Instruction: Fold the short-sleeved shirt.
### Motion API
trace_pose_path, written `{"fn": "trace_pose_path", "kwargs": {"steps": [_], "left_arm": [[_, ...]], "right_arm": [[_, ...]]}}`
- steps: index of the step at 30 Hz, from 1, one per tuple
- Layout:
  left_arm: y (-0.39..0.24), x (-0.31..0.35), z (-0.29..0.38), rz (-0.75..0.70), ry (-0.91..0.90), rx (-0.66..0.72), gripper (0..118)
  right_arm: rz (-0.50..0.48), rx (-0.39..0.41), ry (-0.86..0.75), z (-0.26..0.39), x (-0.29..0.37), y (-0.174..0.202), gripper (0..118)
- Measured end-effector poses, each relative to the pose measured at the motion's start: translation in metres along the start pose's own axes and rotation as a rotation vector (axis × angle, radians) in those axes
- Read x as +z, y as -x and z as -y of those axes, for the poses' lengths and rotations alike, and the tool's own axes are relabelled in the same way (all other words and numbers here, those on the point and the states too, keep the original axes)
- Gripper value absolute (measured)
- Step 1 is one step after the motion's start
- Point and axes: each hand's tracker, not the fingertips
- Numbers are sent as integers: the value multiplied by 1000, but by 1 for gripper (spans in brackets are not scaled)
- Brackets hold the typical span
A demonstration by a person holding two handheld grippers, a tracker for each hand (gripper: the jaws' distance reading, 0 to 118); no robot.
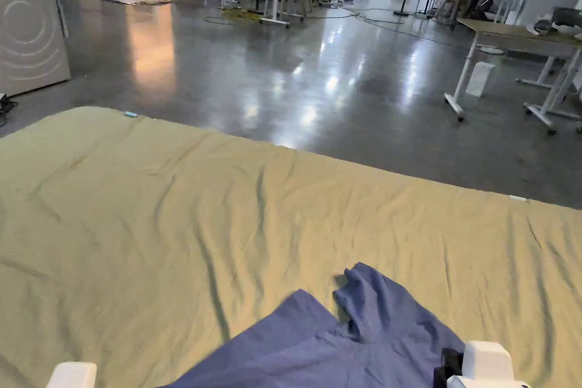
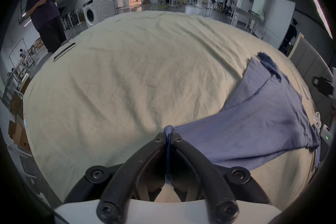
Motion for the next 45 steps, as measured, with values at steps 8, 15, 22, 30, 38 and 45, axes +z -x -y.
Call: {"fn": "trace_pose_path", "kwargs": {"steps": [8, 15, 22, 30, 38, 45], "left_arm": [[-8, 4, 2, -13, -15, 2, 4], [-11, 3, 3, -37, -1, 8, 4], [-17, 5, 10, -50, 9, -14, 4], [-18, 14, 6, -58, -29, -19, 4], [-25, 52, -18, -23, -157, -23, 4], [-42, 103, -81, 67, -340, -42, 4]], "right_arm": [[-21, 136, 260, -41, -155, -33, 72], [-67, 143, 393, -47, -215, -40, 60], [-91, 173, 354, -40, -208, -18, 2], [-41, 53, 130, -50, -132, -31, 1], [46, -25, -101, -62, -15, -69, 1], [107, -85, -287, -89, 114, -107, 1]]}}
